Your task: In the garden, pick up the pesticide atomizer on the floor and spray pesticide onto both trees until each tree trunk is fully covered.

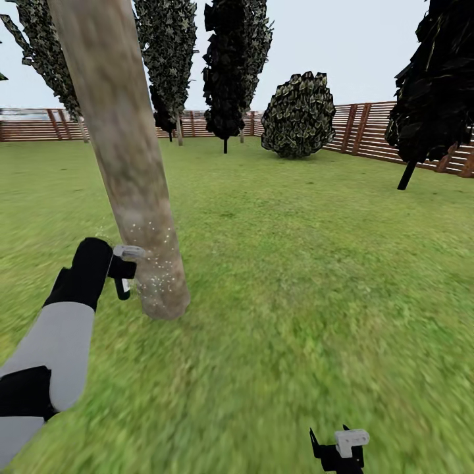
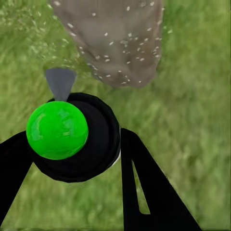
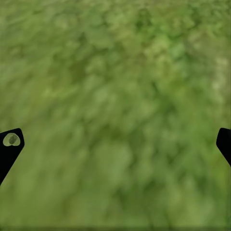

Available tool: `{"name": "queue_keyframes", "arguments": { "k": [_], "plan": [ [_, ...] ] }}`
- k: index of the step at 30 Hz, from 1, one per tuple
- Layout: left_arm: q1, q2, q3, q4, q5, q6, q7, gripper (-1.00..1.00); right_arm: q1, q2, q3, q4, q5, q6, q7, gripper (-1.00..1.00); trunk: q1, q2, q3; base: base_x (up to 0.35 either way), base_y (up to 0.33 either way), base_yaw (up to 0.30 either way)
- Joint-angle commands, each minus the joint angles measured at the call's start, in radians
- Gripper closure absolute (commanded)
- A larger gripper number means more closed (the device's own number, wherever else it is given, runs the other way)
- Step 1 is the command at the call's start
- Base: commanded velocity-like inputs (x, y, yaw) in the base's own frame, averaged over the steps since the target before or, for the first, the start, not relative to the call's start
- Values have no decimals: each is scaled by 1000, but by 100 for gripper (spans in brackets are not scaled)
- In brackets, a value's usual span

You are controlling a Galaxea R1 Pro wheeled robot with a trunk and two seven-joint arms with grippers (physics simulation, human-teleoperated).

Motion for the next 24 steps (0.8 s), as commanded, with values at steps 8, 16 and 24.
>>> {"name": "queue_keyframes", "arguments": {
  "k": [8, 16, 24],
  "plan": [
    [4, -10, -4, 33, 6, 1, -48, 100, 0, 0, 0, 0, 0, 0, 0, -100, 0, 0, 0, 0, 0, 0],
    [16, 61, -7, 61, 7, 0, -50, 100, 0, 0, 0, 0, 0, 0, 0, -100, 0, 0, 0, 0, 0, 0],
    [15, 50, -60, 63, 7, 1, -88, 100, 0, 0, 0, 0, 0, 0, 0, -100, 0, 0, 0, 0, 0, 0]
  ]
}}
